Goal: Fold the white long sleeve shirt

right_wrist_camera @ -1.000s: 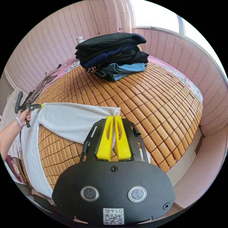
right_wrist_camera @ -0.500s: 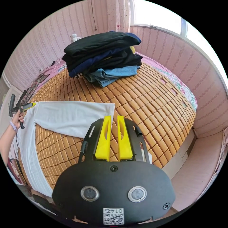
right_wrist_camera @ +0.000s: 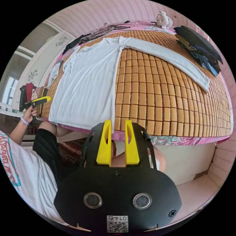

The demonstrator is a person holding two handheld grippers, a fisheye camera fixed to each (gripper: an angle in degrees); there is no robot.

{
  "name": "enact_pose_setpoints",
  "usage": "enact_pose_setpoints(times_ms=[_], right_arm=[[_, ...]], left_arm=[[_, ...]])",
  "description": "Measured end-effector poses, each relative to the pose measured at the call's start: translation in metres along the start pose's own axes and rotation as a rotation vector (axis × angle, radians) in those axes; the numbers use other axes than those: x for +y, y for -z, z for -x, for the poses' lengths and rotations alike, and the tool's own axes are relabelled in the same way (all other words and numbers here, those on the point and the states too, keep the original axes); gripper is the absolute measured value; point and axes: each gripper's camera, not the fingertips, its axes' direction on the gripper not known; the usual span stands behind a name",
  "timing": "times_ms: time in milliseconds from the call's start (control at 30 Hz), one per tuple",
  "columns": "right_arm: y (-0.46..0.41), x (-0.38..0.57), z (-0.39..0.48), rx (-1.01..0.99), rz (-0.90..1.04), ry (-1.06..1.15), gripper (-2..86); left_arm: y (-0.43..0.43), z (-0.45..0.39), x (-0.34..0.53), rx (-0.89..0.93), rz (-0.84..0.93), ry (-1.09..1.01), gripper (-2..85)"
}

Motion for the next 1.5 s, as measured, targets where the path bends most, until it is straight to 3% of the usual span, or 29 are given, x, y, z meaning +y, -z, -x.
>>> enact_pose_setpoints(times_ms=[167, 300, 567, 700, 933, 1267, 1433, 1500], right_arm=[[-0.008, -0.015, 0.017, 0.119, 0.045, -0.022, 4.4], [-0.006, -0.017, 0.013, 0.085, 0.02, -0.092, 0.7], [-0.019, -0.042, 0.02, 0.091, 0.032, -0.141, 2.3], [-0.022, -0.057, 0.018, 0.082, 0.047, -0.167, 4.3], [0.004, -0.091, 0.023, 0.158, -0.036, -0.196, 4.4], [-0.01, -0.345, 0.216, 0.039, -0.19, 0.339, 5.7], [-0.045, -0.469, 0.295, -0.048, -0.23, 0.363, 5.9], [-0.079, -0.52, 0.315, -0.105, -0.206, 0.27, 5.9]], left_arm=[[0.003, 0.019, 0.071, -0.018, 0.008, 0.104, 7.1], [-0.003, 0.023, 0.103, -0.044, 0.05, 0.131, 7.7], [0.016, 0.03, 0.143, -0.029, 0.03, 0.136, 5.4], [0.025, 0.028, 0.16, -0.05, 0.049, 0.07, 0.3], [0.069, 0.05, 0.197, -0.053, -0.017, 0.082, 4.2], [0.068, 0.065, 0.189, 0.025, -0.164, 0.029, 4.5], [0.063, 0.073, 0.203, -0.03, -0.14, -0.042, 0.2], [0.067, 0.075, 0.211, -0.033, -0.148, -0.067, -0.4]])
